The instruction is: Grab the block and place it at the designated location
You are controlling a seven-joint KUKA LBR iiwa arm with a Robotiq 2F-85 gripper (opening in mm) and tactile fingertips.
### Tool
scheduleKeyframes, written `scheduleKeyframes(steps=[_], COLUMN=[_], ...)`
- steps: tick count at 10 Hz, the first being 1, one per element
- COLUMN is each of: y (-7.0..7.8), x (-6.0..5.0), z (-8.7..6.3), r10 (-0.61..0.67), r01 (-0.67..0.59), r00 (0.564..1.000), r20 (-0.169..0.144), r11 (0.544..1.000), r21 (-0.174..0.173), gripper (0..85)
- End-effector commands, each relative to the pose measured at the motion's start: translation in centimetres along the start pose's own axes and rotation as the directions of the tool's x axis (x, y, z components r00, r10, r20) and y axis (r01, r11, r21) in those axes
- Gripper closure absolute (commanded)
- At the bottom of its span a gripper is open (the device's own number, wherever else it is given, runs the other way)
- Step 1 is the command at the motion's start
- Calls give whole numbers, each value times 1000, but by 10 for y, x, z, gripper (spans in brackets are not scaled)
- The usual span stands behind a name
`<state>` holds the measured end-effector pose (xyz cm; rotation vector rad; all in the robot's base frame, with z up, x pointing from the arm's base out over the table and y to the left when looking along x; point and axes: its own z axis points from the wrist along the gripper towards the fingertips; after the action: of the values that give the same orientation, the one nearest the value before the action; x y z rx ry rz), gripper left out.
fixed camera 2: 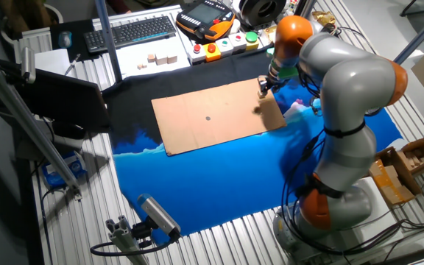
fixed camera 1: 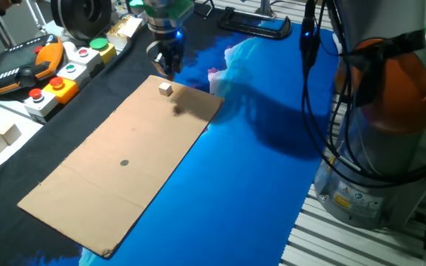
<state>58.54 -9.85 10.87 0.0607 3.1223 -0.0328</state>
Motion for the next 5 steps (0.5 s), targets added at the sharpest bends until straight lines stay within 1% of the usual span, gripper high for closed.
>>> scheduleKeyframes(steps=[1,2,5], y=[0,-1,-2], x=[-4,-6,-14], z=[5,9,24], r10=[-8,-8,-7], r01=[7,8,7], r00=[1000,1000,1000], r20=[3,3,4], r11=[1000,1000,1000], r21=[8,9,-8], gripper=[210,210,230])
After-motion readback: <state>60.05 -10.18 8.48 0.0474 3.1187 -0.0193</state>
